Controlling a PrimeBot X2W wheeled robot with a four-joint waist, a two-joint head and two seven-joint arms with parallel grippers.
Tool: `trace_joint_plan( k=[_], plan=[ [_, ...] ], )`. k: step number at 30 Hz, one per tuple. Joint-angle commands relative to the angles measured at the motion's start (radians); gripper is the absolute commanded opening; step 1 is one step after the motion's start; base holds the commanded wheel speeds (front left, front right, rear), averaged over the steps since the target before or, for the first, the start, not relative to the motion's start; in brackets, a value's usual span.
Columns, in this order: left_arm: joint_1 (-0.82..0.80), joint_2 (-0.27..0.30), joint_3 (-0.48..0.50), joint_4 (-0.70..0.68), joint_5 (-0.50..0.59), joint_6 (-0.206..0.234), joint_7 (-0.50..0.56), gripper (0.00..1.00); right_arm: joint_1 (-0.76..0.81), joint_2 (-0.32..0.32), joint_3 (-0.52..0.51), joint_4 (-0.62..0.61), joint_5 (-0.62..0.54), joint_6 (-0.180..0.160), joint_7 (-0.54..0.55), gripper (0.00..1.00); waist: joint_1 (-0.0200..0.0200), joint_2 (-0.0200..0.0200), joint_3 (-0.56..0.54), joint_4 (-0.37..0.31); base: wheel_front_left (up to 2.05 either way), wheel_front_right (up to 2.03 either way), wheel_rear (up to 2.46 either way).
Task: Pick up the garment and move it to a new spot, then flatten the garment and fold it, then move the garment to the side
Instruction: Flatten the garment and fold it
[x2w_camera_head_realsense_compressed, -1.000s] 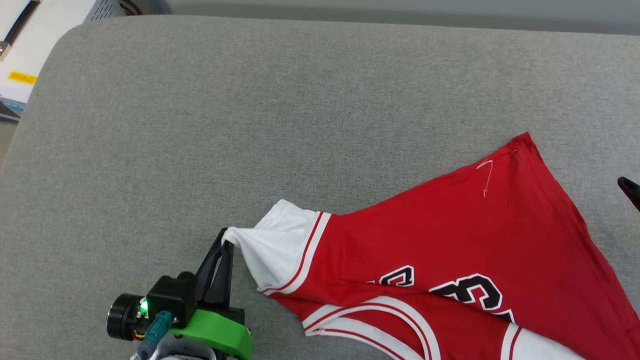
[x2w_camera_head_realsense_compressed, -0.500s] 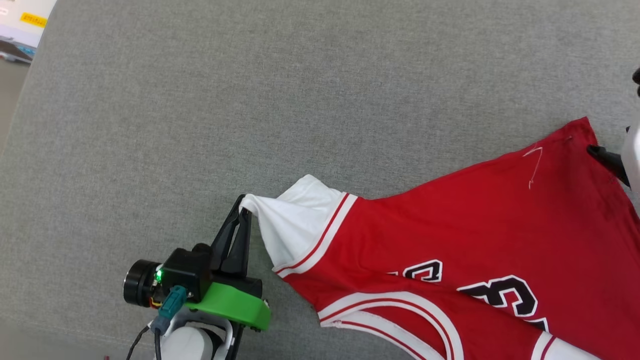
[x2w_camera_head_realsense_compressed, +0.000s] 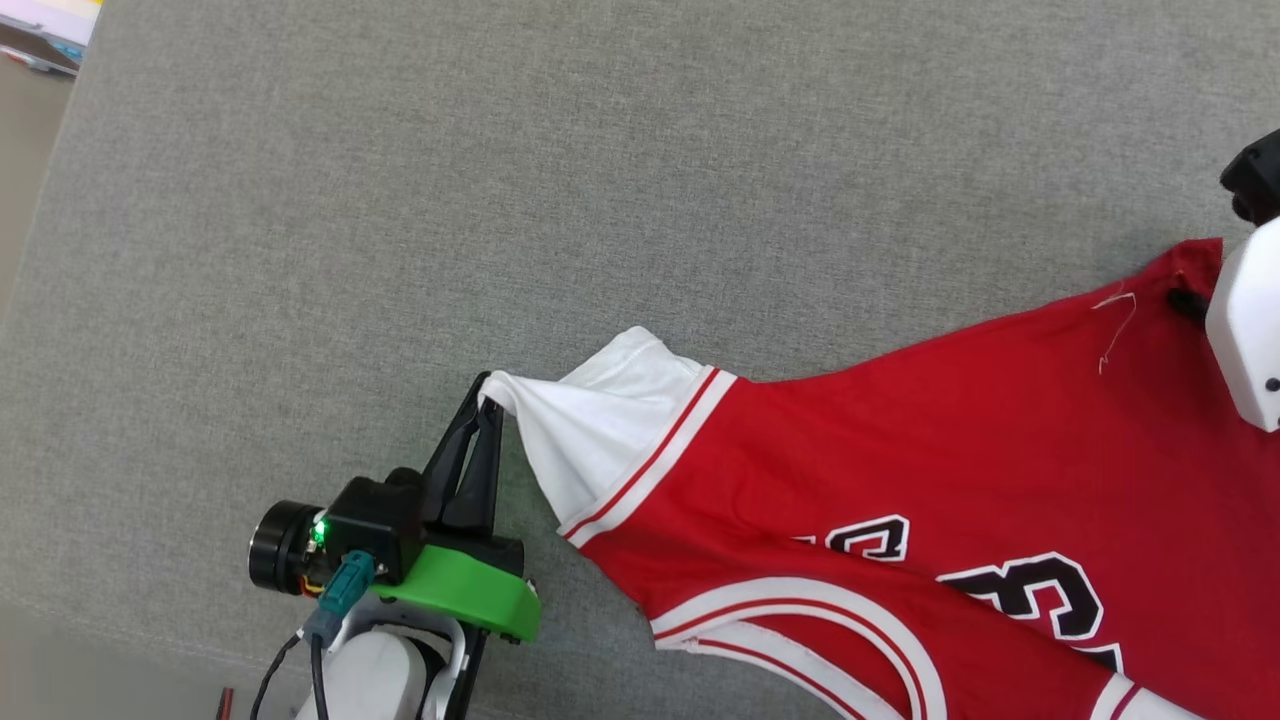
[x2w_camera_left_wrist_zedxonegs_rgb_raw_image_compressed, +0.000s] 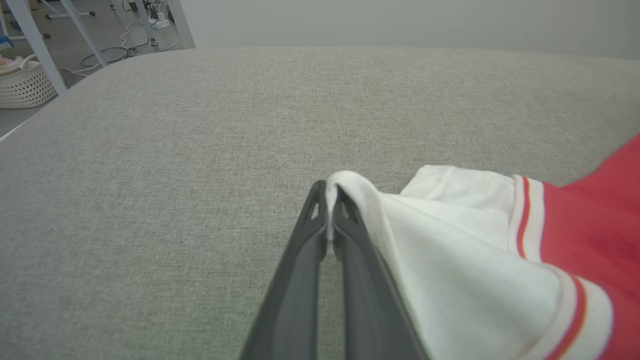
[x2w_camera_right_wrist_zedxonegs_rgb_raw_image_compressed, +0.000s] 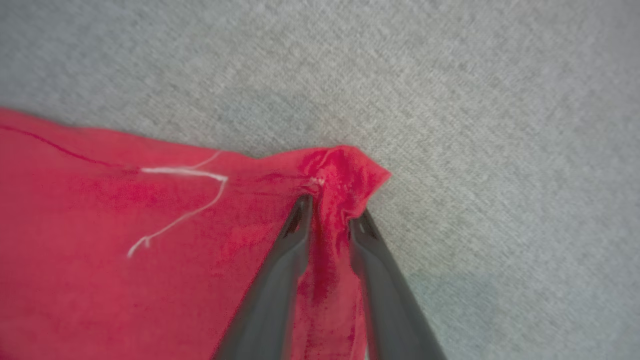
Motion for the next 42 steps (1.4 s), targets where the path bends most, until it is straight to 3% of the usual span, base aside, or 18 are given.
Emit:
trace_joint_plan(
  k=[1,11,21,32,42],
  plan=[
    [-0.003,0.005,0.004,0.006,0.008,-0.004,-0.006,0.0,0.037,0.014,0.047,0.034,-0.007,-0.001,-0.024,0.0,0.0,0.0,-0.028,-0.015,0.0,0.0,0.0],
    [0.018,0.041,0.025,0.018,0.017,-0.02,-0.007,0.0,0.079,-0.019,-0.031,-0.055,0.031,-0.001,-0.261,0.0,0.0,0.0,-0.173,-0.065,0.0,0.0,0.0],
    [-0.102,0.133,0.061,-0.048,0.028,-0.062,0.028,0.0,0.113,0.026,-0.153,-0.128,0.029,-0.001,-0.399,0.0,0.0,0.0,-0.253,-0.123,0.0,0.0,0.0],
    [-0.531,0.204,0.091,-0.117,0.031,-0.131,0.142,0.0,-0.049,0.093,-0.317,-0.204,-0.006,-0.001,-0.428,0.0,0.0,0.0,-0.163,-0.174,0.0,0.0,0.0],
    [-1.054,0.254,0.09,-0.021,0.02,-0.174,0.215,0.0,-0.433,0.151,-0.372,-0.163,-0.059,-0.001,-0.396,0.0,0.0,0.0,0.041,-0.208,0.0,0.0,0.0]
  ],
)
